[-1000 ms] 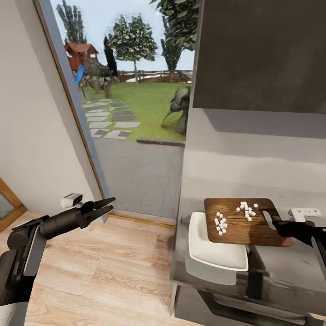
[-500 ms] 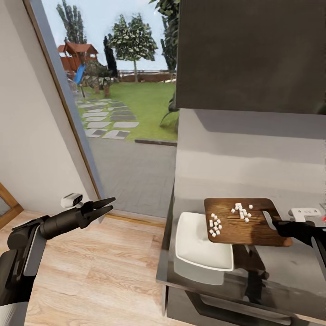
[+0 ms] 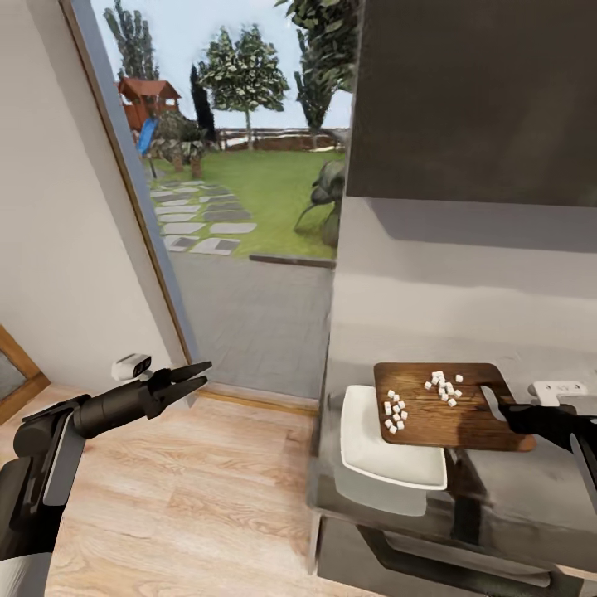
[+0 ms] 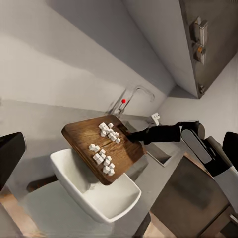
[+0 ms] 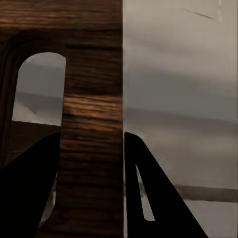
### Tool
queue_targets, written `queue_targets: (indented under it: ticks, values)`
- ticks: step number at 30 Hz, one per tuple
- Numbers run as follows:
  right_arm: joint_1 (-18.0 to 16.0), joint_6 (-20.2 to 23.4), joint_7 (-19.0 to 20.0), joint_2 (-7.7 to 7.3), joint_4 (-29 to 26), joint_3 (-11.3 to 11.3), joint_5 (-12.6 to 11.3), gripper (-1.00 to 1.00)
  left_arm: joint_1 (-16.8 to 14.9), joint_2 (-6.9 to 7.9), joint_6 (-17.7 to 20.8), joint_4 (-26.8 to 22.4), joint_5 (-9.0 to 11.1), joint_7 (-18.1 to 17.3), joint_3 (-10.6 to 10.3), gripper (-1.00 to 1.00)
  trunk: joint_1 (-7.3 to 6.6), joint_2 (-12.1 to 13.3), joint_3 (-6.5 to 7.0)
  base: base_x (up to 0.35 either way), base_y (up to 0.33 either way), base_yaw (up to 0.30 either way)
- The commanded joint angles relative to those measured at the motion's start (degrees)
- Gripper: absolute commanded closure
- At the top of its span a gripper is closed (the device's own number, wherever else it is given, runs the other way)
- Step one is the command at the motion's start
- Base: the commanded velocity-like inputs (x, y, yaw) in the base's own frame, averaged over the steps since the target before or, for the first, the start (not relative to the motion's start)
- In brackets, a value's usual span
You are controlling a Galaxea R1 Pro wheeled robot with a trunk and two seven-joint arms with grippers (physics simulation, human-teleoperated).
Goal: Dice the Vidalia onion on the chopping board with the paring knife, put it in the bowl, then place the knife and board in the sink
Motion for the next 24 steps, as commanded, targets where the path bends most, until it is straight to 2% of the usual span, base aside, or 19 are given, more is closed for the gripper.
queue_targets:
  ticks: [1,9,12,15,20,24]
  values:
    - [-0.07,0.20,0.54,0.00,-0.08,-0.03,0.58,1.00,-0.05,0.02,0.59,0.01,0.15,-0.11,0.01,-1.00,0.03,-0.12,-0.12,-0.042,0.218,0.000]
    - [-0.07,0.16,0.54,0.00,-0.08,-0.03,0.58,1.00,-0.05,0.06,0.59,0.03,0.18,-0.12,0.07,-1.00,0.03,-0.12,-0.12,-0.010,0.057,0.000]
    - [-0.07,0.16,0.54,0.00,-0.08,-0.03,0.58,1.00,-0.05,0.01,0.59,0.01,0.22,-0.12,1.57,-1.00,0.03,-0.12,-0.12,0.027,0.005,0.000]
    - [-0.07,0.15,0.54,0.00,-0.08,-0.02,0.58,1.00,-0.05,0.01,0.59,0.01,0.20,-0.11,3.15,-1.00,0.03,-0.12,-0.12,0.207,-0.115,0.000]
    - [-0.07,0.15,0.54,0.00,-0.08,0.03,0.58,1.00,-0.05,0.01,0.59,0.01,0.19,-0.11,3.32,-1.00,0.03,-0.12,-0.12,0.205,-0.195,0.000]
    - [-0.07,0.15,0.54,0.00,-0.08,0.05,0.58,1.00,-0.05,-0.06,0.59,0.01,0.31,-0.19,3.32,-1.00,0.03,-0.12,-0.12,0.046,-0.046,0.000]
